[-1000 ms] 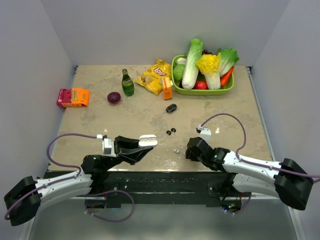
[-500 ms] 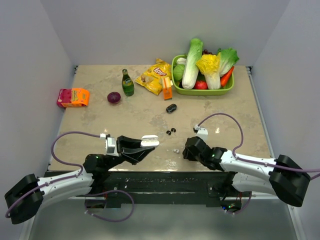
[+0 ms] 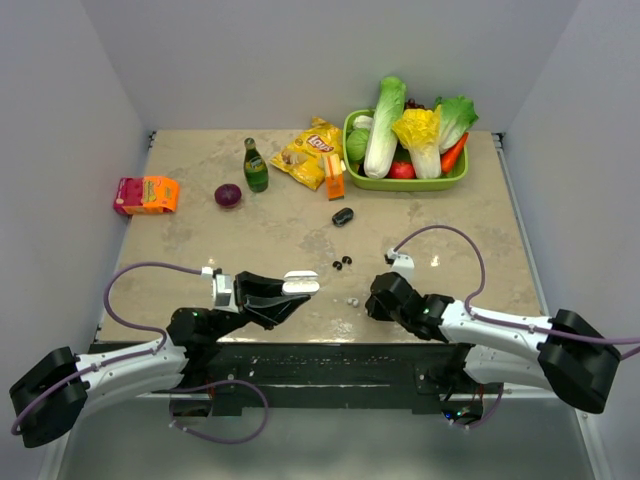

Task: Insert the wireless bluetooth earbuds into the charging case
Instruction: Pick up the earbud from the center of the board.

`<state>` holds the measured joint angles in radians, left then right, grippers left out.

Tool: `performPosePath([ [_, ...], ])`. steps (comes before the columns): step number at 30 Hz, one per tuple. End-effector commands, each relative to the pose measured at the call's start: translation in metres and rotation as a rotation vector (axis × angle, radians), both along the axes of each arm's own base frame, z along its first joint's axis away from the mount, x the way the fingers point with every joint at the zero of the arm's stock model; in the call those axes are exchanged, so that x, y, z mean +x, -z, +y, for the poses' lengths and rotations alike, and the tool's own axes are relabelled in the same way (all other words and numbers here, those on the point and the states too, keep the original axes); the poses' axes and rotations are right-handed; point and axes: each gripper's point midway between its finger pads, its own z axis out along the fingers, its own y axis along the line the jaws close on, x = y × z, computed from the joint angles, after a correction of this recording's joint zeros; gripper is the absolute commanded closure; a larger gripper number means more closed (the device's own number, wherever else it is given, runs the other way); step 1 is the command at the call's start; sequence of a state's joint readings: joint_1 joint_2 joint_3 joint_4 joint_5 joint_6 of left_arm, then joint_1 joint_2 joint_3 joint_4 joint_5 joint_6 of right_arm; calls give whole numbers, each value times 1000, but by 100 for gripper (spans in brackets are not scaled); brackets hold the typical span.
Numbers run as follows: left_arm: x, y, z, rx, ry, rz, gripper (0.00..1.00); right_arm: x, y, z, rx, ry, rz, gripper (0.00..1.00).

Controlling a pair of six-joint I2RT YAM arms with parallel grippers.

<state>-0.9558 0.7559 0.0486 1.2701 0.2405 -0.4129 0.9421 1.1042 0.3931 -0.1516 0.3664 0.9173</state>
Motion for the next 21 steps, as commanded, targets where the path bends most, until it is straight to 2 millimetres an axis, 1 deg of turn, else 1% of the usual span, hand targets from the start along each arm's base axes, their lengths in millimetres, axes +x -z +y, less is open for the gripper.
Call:
performPosePath([
  [1,-16,75,20,86,12,69,100,0,3,3,-6,-21,8,80],
  [5,-15,74,19,85,12,69,100,-1,5,5,-2,-28,13,82],
  [6,-15,74,19,86,12,67,100,0,4,5,-1,-27,9,85],
  [8,-15,75,19,90,12,69,100,0,2,4,8,-24,0,90],
  [9,-15,76,19,93,10,71,100,1,0,4,10,-22,-6,97],
  [10,-15,75,18,93,11,69,100,1,-3,3,14,-18,-17,100],
  [13,-14,73,18,88,9,66,100,6,-24,3,52,-13,-73,100],
  [14,-14,73,18,88,9,66,100,9,-42,4,92,-12,-115,100],
  [15,-14,72,18,85,9,68,100,8,-48,0,81,-15,-125,100],
  [16,-14,72,18,82,10,70,100,11,-67,2,89,-36,-167,100],
  [17,-13,72,18,82,8,75,100,12,-91,2,129,-51,-225,100],
  [18,-12,71,18,79,4,80,100,12,-104,0,130,-70,-253,100],
  [19,-12,70,18,77,3,81,100,14,-130,1,138,-112,-319,100],
  [20,-12,68,18,70,4,79,100,12,-146,2,157,-142,-357,100],
  [21,-11,68,18,68,4,83,100,9,-171,2,205,-169,-418,100],
])
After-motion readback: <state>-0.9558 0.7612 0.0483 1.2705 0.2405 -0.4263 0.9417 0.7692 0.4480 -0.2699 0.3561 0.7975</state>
